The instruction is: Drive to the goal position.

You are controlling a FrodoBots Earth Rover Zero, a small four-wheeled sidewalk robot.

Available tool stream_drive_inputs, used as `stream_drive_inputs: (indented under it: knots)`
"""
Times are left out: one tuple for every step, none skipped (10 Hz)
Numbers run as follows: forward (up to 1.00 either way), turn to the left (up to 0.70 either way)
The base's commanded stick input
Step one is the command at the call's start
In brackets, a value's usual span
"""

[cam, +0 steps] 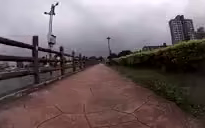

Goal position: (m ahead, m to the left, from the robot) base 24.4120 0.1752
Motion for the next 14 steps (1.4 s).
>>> stream_drive_inputs:
  knots:
    - [1.0, 0.0]
    - [1.0, 0.0]
    - [1.0, 0.0]
    - [1.0, 0.0]
    - [1.0, 0.0]
    - [1.0, 0.0]
    - [1.0, 0.0]
    - [1.0, 0.0]
    - [1.0, 0.0]
    - [1.0, 0.0]
    - [1.0, 0.0]
    - [1.0, 0.0]
    - [1.0, 0.0]
    - [1.0, 0.0]
